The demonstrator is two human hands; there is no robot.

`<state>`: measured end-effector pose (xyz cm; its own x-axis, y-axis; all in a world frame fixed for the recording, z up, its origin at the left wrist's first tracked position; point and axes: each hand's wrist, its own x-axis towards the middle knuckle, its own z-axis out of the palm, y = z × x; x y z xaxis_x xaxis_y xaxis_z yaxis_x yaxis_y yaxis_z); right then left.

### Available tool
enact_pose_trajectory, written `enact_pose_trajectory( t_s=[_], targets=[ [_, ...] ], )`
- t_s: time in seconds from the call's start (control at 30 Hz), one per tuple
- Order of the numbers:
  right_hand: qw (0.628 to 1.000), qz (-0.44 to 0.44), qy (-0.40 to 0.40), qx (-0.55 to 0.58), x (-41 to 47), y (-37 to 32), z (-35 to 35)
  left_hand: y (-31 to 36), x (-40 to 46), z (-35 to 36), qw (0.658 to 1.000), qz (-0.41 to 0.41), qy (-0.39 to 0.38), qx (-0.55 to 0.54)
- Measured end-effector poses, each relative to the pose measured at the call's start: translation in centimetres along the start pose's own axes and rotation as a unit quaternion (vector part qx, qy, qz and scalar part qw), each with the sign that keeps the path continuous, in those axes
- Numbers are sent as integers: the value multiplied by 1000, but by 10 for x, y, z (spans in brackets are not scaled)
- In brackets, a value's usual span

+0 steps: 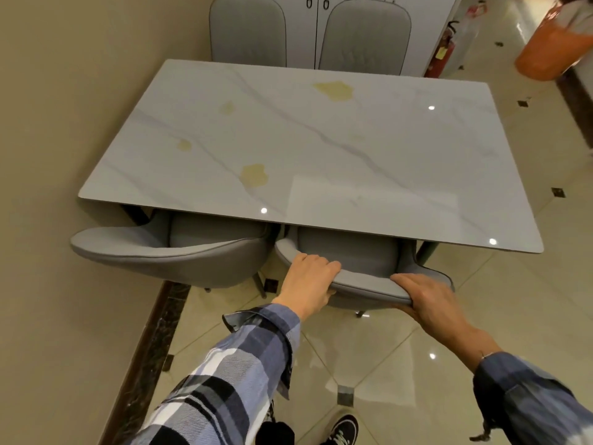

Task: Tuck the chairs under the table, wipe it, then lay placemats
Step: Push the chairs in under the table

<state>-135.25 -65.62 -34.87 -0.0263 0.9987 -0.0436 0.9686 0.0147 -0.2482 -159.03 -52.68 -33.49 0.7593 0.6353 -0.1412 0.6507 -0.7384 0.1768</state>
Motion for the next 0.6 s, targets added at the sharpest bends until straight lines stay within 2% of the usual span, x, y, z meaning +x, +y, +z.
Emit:
enact_pose_trajectory(
  t_s=[0.13, 0.37, 0.6],
  targets=[
    [1000, 15, 21, 1, -11, -4, 3, 7, -5, 13, 1000, -10, 22, 0],
    [1000, -14, 14, 2, 19, 11, -8, -1, 17, 3, 998, -38, 41, -16],
    [1000, 22, 21, 8, 19, 41, -22, 28, 38, -2, 998, -58, 30, -24]
  ],
)
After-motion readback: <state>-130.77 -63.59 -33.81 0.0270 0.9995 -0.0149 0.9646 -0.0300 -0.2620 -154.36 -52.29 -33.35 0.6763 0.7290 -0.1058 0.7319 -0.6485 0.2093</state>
